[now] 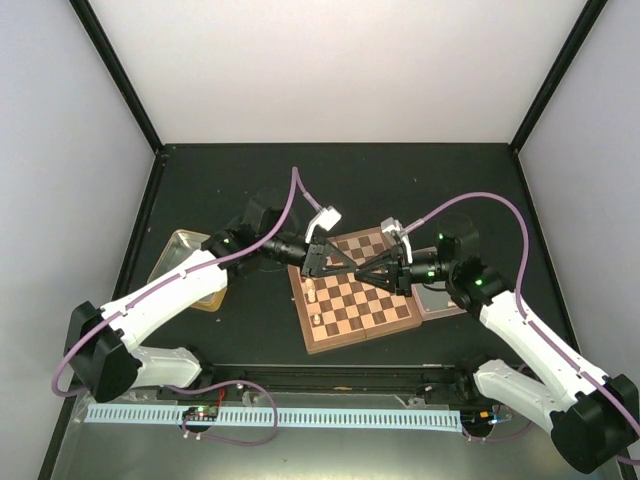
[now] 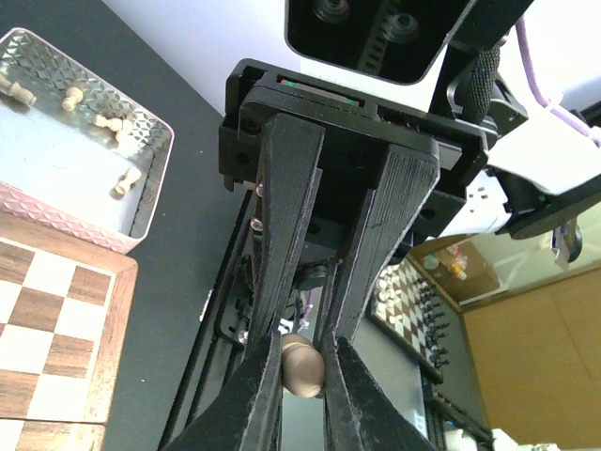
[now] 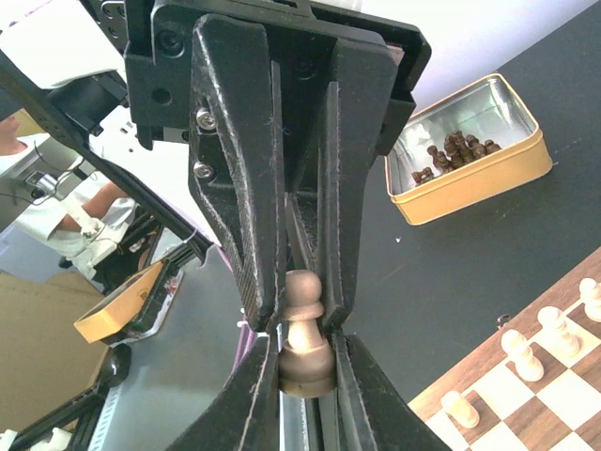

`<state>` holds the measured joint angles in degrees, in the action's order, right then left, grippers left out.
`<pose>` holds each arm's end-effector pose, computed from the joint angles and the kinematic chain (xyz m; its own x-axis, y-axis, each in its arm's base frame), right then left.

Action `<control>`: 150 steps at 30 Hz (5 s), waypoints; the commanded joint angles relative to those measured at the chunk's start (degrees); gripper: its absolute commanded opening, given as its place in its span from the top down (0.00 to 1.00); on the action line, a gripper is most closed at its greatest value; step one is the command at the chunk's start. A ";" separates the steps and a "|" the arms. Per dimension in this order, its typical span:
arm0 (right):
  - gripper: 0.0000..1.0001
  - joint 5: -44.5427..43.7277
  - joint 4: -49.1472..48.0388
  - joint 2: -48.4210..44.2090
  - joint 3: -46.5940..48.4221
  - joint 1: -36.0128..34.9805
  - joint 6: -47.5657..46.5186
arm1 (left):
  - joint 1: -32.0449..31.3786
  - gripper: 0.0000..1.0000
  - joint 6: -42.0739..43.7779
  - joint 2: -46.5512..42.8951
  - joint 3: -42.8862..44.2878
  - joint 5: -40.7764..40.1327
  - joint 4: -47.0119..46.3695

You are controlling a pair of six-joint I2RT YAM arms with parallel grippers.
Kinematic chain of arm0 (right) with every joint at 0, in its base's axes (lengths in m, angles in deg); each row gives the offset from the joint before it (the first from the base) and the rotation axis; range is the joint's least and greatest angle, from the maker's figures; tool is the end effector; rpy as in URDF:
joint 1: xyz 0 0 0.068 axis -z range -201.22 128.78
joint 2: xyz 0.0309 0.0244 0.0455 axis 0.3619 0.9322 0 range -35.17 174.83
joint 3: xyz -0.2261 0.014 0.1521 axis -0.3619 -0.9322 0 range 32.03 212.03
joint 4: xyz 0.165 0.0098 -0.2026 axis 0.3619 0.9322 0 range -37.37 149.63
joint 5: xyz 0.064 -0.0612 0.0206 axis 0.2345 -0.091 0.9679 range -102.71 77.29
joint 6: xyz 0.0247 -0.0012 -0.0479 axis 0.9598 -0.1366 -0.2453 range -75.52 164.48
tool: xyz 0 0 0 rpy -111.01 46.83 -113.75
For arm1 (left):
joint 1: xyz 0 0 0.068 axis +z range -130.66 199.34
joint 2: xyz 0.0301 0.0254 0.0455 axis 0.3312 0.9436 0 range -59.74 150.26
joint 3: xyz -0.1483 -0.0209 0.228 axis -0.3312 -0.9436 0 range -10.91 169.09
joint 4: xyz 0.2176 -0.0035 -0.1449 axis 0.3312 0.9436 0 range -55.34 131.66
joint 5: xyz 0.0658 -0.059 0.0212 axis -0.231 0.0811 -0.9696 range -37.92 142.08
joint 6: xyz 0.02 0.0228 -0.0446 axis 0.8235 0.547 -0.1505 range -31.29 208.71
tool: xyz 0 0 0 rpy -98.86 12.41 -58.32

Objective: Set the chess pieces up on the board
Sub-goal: Place the chess piece on the chessboard, then pick up the chess piece from the storage box.

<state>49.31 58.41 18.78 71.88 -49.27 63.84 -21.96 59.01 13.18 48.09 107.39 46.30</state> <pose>0.1636 0.1229 0.2947 -0.5992 -0.1431 -0.7877 -0.8002 0.0752 0.5950 0.1908 -0.2067 0.3246 -0.7438 0.2781 -0.6078 0.6497 0.0872 -0.7552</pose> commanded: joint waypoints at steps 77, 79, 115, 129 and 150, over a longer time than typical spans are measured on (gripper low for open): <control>0.31 -61.38 16.02 3.39 -2.29 -0.22 10.47 | -13.28 0.78 12.70 24.22 5.35 -69.19 22.80; 0.31 -61.40 16.06 3.35 -2.32 -0.21 10.46 | -13.28 0.78 12.83 23.96 5.71 -69.20 22.88; 0.56 -62.48 17.86 31.37 6.99 17.81 15.87 | -10.55 0.45 11.04 -18.05 -18.87 -75.85 -7.47; 0.64 -68.66 21.81 38.29 9.95 17.86 13.45 | -9.90 0.43 11.25 -17.79 -19.10 -74.95 -7.56; 0.61 -66.91 20.97 41.39 12.82 17.86 6.25 | -9.70 0.42 10.94 -16.94 -19.04 -74.18 -7.54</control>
<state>-18.31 81.69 58.85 83.73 -31.72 72.14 -32.04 69.72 -4.08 28.68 32.83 40.55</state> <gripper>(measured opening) 0.404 0.576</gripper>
